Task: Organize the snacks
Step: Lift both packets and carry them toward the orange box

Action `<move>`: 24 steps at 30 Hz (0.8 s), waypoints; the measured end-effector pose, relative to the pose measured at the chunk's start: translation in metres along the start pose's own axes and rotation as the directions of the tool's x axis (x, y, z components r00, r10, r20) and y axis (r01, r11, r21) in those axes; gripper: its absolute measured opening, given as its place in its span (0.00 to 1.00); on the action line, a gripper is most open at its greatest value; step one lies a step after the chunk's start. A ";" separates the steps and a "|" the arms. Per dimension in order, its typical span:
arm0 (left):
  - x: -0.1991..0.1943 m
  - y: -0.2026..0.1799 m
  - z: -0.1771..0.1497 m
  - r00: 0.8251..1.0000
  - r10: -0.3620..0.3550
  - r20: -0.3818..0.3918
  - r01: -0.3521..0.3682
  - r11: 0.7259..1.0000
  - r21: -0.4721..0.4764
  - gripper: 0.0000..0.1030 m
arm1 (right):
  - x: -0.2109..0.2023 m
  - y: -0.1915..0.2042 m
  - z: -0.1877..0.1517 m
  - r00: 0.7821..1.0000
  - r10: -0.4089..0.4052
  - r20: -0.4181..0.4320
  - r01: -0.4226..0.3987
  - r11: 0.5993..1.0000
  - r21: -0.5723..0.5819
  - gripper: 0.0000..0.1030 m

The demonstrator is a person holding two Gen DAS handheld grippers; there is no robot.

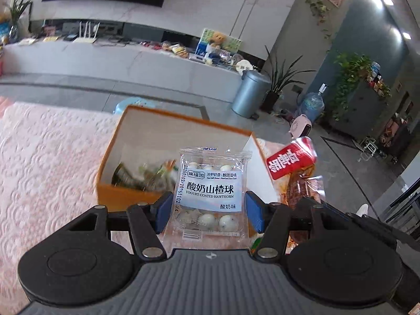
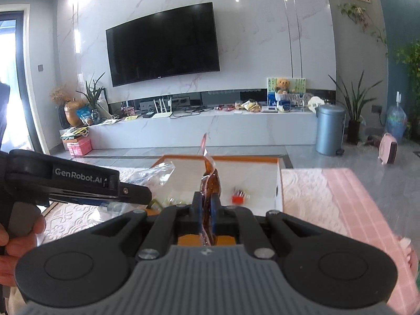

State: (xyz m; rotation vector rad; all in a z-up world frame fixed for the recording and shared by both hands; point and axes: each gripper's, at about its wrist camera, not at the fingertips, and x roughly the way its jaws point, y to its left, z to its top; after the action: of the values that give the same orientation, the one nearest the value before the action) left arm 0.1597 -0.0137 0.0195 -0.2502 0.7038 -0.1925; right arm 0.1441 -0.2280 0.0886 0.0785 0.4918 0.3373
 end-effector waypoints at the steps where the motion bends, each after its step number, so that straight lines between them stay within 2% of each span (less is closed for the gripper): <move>1: 0.004 -0.002 0.004 1.000 0.000 0.002 0.000 1.000 0.007 0.65 | 0.004 -0.002 0.004 1.000 -0.002 0.001 0.002 1.000 -0.002 0.01; 12: 0.059 -0.018 0.036 0.999 0.046 0.002 -0.046 0.996 0.081 0.65 | 0.076 -0.025 0.031 0.997 -0.064 -0.046 0.061 0.996 -0.062 0.01; 18: 0.094 -0.017 0.042 0.997 0.072 -0.034 -0.068 0.993 0.101 0.65 | 0.119 -0.033 0.028 0.989 -0.094 -0.112 0.082 0.990 -0.113 0.01; 24: 0.125 -0.013 0.038 0.991 0.106 -0.085 -0.095 0.988 0.120 0.65 | 0.145 -0.037 0.027 0.983 -0.120 -0.137 0.098 0.983 -0.153 0.00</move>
State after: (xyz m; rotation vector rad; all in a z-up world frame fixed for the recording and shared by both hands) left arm 0.2765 -0.0522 -0.0255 -0.0951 0.7911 -0.1486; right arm 0.2883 -0.2142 0.0412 -0.1154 0.6125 0.2714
